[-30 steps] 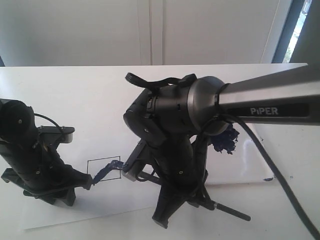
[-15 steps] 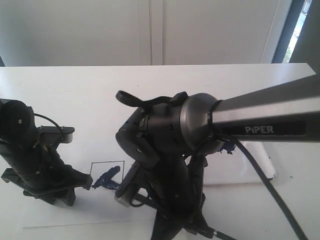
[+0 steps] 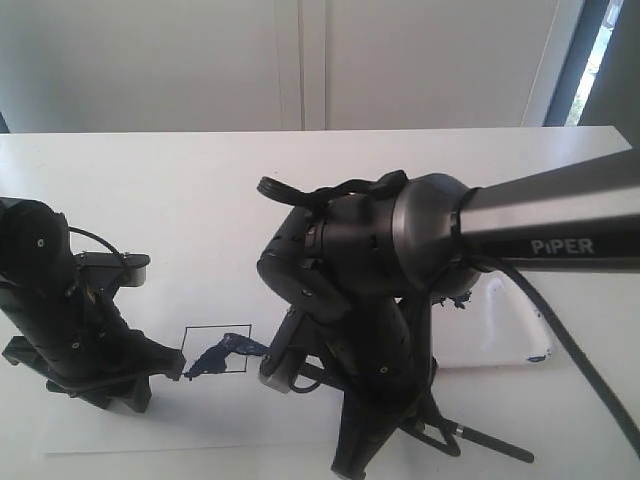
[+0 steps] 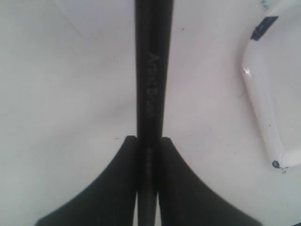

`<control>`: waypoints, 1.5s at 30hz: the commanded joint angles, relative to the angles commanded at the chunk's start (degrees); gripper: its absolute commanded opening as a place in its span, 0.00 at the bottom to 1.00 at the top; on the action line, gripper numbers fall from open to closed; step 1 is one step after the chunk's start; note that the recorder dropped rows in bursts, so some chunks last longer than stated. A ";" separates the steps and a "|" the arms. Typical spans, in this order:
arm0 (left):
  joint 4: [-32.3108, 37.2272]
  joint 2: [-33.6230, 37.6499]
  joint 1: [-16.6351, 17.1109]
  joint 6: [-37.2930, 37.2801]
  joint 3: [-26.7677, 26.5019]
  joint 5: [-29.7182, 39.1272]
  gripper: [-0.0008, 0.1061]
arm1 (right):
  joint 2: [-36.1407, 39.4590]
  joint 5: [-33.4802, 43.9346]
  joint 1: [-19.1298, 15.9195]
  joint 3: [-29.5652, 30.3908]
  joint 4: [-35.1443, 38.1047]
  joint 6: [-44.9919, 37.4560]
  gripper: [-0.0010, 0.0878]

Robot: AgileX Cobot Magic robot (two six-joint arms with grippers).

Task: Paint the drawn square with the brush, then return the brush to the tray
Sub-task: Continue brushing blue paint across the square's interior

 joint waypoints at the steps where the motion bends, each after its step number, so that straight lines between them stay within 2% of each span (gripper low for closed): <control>1: 0.00 0.00 0.00 0.00 0.00 0.00 0.45 | 0.00 0.00 0.00 0.00 0.00 -0.10 0.01; 15: -0.10 0.00 0.00 0.00 0.00 -0.03 0.45 | 1.78 0.00 -0.19 0.00 -1.32 -1.53 0.01; 26: -0.09 0.00 0.00 0.00 0.00 0.13 0.45 | 1.25 0.00 -0.19 0.23 4.88 -2.09 0.01; 32: -0.09 0.00 0.00 0.00 0.00 0.13 0.45 | 0.84 0.00 0.64 0.33 5.72 -2.50 0.01; 45: -0.09 0.00 0.00 0.00 0.00 0.38 0.45 | 1.52 0.00 -1.85 0.22 -2.92 1.23 0.01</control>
